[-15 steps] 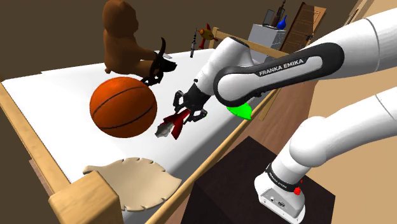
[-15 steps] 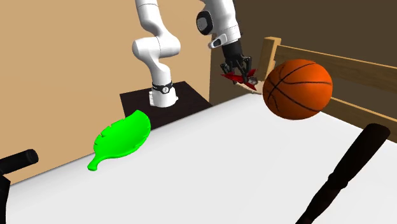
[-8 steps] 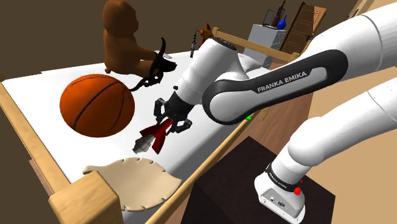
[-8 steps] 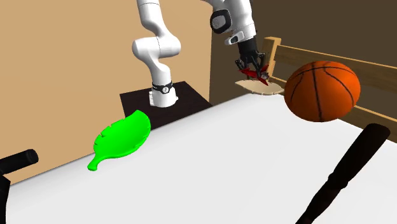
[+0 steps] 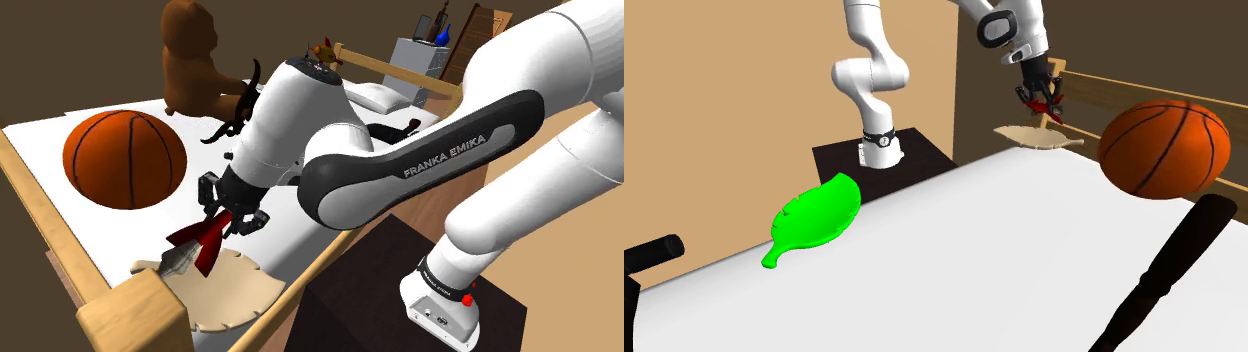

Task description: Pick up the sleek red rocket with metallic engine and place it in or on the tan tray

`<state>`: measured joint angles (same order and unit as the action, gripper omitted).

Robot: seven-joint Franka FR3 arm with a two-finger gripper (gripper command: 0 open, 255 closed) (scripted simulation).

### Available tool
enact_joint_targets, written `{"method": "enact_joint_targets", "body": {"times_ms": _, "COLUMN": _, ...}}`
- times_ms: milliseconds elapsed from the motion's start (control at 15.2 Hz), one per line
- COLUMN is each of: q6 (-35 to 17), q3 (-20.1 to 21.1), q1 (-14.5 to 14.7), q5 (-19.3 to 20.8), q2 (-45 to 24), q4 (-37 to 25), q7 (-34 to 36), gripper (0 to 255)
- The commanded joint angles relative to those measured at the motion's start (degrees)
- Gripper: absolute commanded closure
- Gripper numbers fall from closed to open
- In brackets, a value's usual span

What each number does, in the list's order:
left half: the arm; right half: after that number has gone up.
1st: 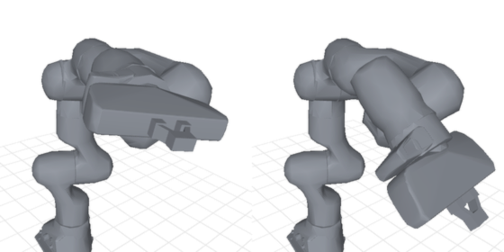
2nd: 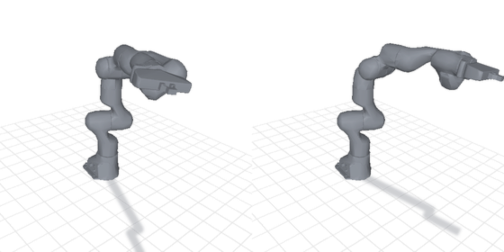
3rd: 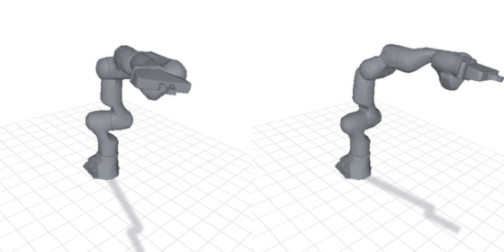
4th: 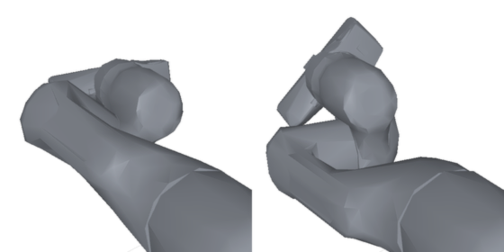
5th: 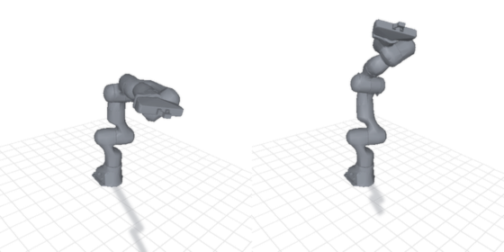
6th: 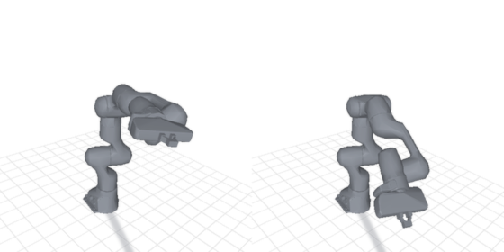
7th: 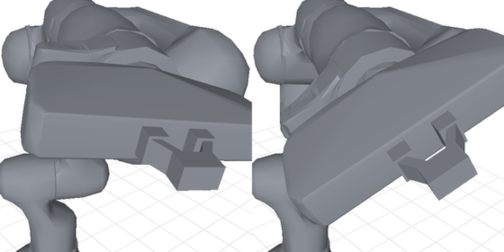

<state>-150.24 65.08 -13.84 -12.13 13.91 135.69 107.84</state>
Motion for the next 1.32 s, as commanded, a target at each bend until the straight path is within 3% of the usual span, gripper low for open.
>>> {"method": "enact_joint_targets", "body": {"times_ms": 0, "q6": 0.4, "q3": 8.1, "q1": -6.3, "q5": 6.9, "q2": -3.6, "q4": -3.6, "q7": 7.3, "gripper": 255}}
{"method": "enact_joint_targets", "body": {"times_ms": 66, "q6": 0.8, "q3": 13.8, "q1": -11.0, "q5": 11.5, "q2": -6.0, "q4": -5.4, "q7": 11.5, "gripper": 255}}
{"method": "enact_joint_targets", "body": {"times_ms": 132, "q6": 1.5, "q3": 24.4, "q1": -20.6, "q5": 17.9, "q2": -9.2, "q4": -7.3, "q7": 17.0, "gripper": 255}}
{"method": "enact_joint_targets", "body": {"times_ms": 198, "q6": 1.9, "q3": 34.6, "q1": -30.2, "q5": 12.0, "q2": -5.5, "q4": -9.2, "q7": 13.8, "gripper": 255}}
{"method": "enact_joint_targets", "body": {"times_ms": 264, "q6": 2.6, "q3": 46.4, "q1": -41.1, "q5": 13.8, "q2": -5.8, "q4": -11.4, "q7": 16.1, "gripper": 255}}
{"method": "enact_joint_targets", "body": {"times_ms": 330, "q6": 1.9, "q3": 43.5, "q1": -38.4, "q5": 9.5, "q2": -3.4, "q4": -11.0, "q7": 13.2, "gripper": 255}}
{"method": "enact_joint_targets", "body": {"times_ms": 396, "q6": 1.3, "q3": 42.6, "q1": -37.6, "q5": 6.2, "q2": -1.6, "q4": -10.8, "q7": 10.9, "gripper": 255}}
{"method": "enact_joint_targets", "body": {"times_ms": 1254, "q6": -7.2, "q3": 56.4, "q1": -49.9, "q5": -7.9, "q2": 6.8, "q4": -8.2, "q7": 2.0, "gripper": 255}}
